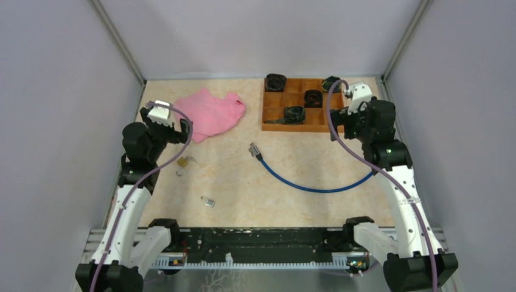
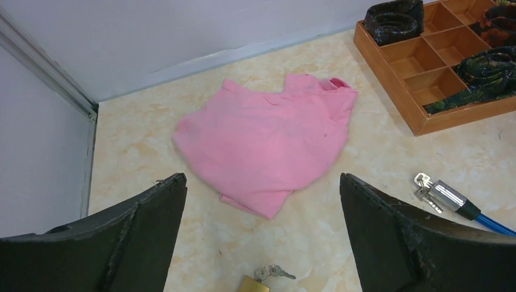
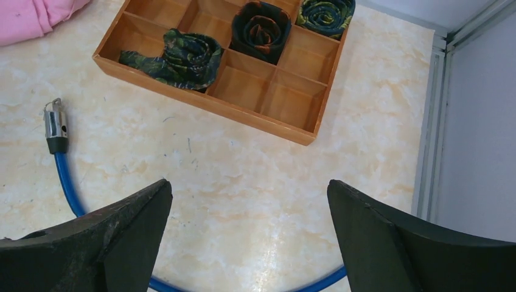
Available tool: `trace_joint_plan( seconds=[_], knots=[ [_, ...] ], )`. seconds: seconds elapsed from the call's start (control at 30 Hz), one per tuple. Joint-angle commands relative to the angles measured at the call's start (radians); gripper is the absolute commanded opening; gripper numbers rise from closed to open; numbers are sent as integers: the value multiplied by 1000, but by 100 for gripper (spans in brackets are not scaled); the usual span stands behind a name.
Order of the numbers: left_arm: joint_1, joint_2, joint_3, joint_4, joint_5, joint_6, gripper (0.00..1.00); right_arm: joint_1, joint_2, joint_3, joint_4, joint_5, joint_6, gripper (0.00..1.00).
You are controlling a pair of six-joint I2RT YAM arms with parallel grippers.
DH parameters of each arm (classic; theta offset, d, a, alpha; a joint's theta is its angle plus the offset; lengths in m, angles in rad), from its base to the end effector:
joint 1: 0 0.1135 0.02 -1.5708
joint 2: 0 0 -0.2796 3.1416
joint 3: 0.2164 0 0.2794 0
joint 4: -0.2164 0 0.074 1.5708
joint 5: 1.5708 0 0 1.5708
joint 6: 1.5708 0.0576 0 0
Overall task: Lock with the key
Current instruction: Pick up the lock from the center of the board.
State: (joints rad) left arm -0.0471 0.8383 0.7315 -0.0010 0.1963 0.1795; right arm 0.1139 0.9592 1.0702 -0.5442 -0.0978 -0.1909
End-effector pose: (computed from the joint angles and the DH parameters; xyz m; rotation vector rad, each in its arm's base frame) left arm 0.2397 -0.0225 0.3379 0.3356 1.6430 -0.0649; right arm 0.2410 0.0332 0.3771 -0.3657 1.9684 0.0486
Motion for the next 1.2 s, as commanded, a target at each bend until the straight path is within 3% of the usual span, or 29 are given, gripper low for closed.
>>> trace_joint_plan(
  seconds=[0.0, 0.33, 0.5, 0.7, 0.9, 1.17],
  knots=[
    [12, -26, 2, 20, 15, 1, 99, 14, -52, 26, 23, -2, -4, 99],
    [16, -45, -15, -16, 57, 46, 99, 20, -78, 26, 18, 1, -17, 99],
    [16, -6, 0, -117, 137, 182, 99, 20, -64, 36, -1, 8, -52, 99],
    [17, 101, 29, -447, 351, 556, 99, 22, -67, 13, -3, 6, -86, 99],
    [16, 179, 12, -810, 390, 1045, 99, 22, -48, -22, 5, -54, -97, 99],
    [16, 214, -67, -962, 388, 1383, 97, 22, -21, -59, 17, -61, -107, 99]
  ],
)
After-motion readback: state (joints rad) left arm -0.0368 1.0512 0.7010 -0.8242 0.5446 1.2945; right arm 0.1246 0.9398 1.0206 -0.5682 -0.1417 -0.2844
